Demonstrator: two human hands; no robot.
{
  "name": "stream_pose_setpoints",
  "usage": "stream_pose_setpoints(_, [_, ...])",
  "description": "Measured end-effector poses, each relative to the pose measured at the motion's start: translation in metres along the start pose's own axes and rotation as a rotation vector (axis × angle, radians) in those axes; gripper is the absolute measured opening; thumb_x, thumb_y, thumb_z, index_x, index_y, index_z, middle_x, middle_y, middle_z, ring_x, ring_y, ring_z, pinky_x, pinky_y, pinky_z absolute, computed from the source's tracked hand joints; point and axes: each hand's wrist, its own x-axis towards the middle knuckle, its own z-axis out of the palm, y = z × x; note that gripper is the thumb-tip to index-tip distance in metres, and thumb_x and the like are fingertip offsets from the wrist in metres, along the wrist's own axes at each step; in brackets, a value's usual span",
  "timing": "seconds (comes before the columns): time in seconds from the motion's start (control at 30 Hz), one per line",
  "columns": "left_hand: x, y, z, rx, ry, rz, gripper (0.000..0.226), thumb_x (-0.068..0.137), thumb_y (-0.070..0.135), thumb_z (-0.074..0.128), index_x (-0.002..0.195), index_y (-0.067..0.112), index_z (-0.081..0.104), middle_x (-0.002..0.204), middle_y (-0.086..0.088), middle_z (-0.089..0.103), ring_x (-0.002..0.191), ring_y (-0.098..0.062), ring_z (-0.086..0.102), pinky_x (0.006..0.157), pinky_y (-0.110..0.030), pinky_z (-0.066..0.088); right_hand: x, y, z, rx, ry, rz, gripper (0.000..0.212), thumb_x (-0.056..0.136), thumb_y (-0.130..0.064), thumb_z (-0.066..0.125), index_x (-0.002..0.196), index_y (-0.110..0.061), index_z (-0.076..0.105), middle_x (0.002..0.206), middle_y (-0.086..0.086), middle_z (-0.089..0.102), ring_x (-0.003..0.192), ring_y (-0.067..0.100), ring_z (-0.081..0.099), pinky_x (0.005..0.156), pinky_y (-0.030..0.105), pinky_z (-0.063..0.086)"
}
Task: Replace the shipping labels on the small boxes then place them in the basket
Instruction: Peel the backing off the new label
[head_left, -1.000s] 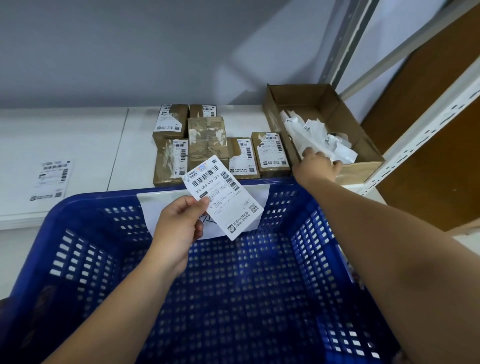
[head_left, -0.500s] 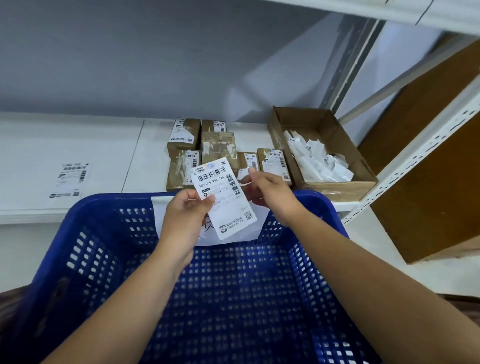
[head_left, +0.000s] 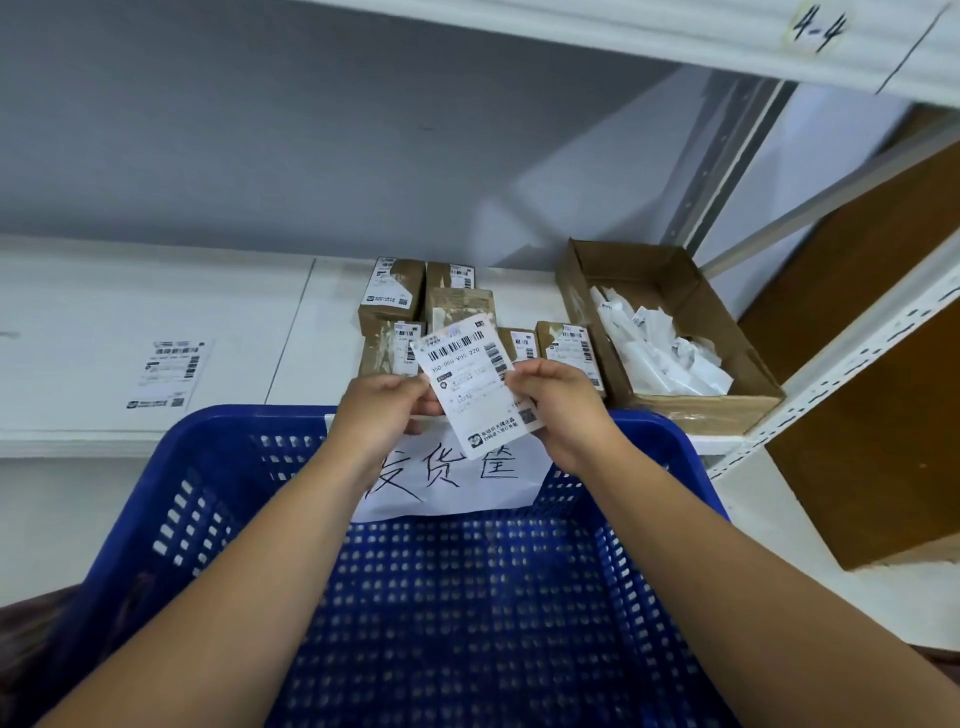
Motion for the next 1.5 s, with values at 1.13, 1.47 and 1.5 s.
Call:
stream_pose_setpoints(1.13, [0.035,-0.001,0.005,-0.364,-0.098,-0.041,0.061,0.088,0.009,0.055,0.140,0.029,0.031,0.099,0.002,0.064,0.070,-0.007,0.066,0.058,-0.024,0.051,0.002,-0.031,0.006,0.514,-0.135,0.161,0.017,0.099,-0.017,0.049,0.100,-0.010,0.064,0.089,0.005,0.074,0.076,0.021,0.070,0.073,0.036,0.051])
stream_pose_setpoints(1.47, [-0.046,-0.016,-0.003,-0.364,-0.239,-0.044,0.078,0.070,0.072,0.061,0.138,0.042,0.039,0.129,0.003,0.061,0.114,-0.020,0.061,0.096,-0.051,0.048,-0.071,-0.006,0.002,0.358,-0.138,0.119,0.016,0.097,-0.011,0.054,0.096,-0.006,0.069,0.097,0.011,0.075,0.086,0.022,0.069,0.087,0.038,0.050])
stream_pose_setpoints(1.5, [-0.050,-0.017,-0.002,-0.363,-0.219,-0.033,0.076,0.070,0.073,0.059,0.137,0.042,0.041,0.127,0.004,0.062,0.115,-0.020,0.060,0.097,-0.051,0.047,-0.075,-0.005,0.002,0.340,-0.134,0.107,0.015,0.097,-0.011,0.055,0.098,-0.005,0.069,0.098,0.012,0.075,0.086,0.022,0.070,0.085,0.037,0.052])
